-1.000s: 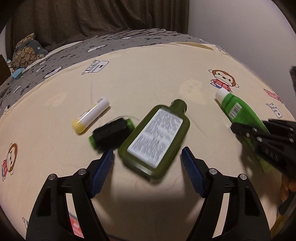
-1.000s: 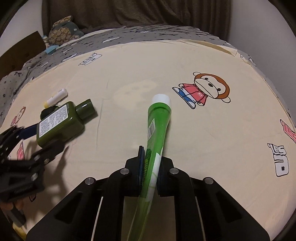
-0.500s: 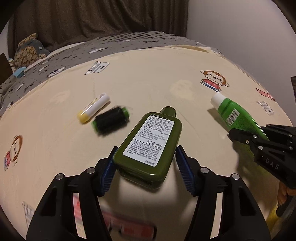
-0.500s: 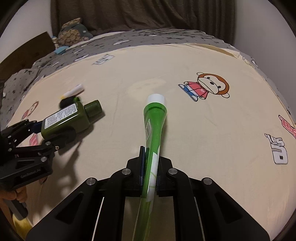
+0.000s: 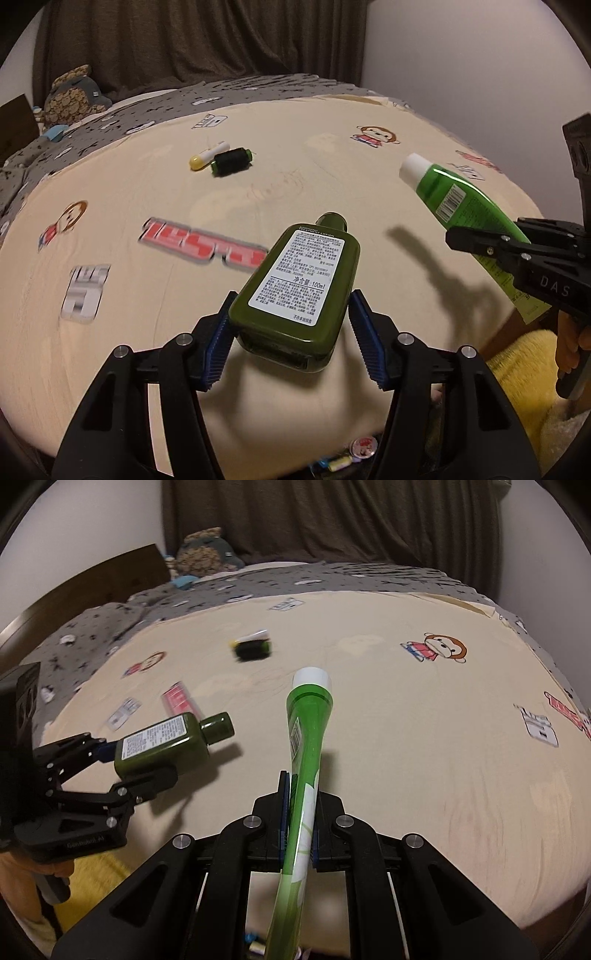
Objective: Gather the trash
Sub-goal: 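Carry the bottle and green tube down into the bin and release both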
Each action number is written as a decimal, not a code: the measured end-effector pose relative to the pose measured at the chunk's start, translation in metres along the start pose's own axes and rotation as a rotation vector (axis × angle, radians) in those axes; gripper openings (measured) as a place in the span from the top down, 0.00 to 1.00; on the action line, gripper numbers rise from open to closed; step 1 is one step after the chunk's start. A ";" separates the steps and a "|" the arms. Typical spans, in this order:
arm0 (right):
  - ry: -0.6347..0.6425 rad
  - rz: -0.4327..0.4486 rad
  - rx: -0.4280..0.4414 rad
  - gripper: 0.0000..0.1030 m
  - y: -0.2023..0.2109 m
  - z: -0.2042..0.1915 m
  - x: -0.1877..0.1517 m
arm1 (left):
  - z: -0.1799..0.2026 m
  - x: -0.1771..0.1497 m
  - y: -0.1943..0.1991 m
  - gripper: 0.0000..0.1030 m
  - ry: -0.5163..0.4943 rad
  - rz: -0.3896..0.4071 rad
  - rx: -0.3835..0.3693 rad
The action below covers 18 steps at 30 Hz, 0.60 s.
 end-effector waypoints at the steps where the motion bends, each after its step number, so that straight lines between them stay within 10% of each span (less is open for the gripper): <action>1: 0.003 0.003 0.009 0.90 0.006 -0.003 -0.006 | 0.002 -0.006 0.006 0.45 0.004 0.003 0.000; 18: -0.041 -0.159 0.137 0.90 0.038 -0.039 -0.146 | 0.044 -0.135 0.047 0.48 0.026 -0.106 -0.072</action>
Point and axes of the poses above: each gripper's, at about its wrist camera, not at the fingertips, and y roughly against the way its jaws point, z to its right, x to its top, the point moved 8 cm from there along -y, roughly the way its jaws point, and after that the axes turned 2 degrees about -x, right-handed, at the moved point
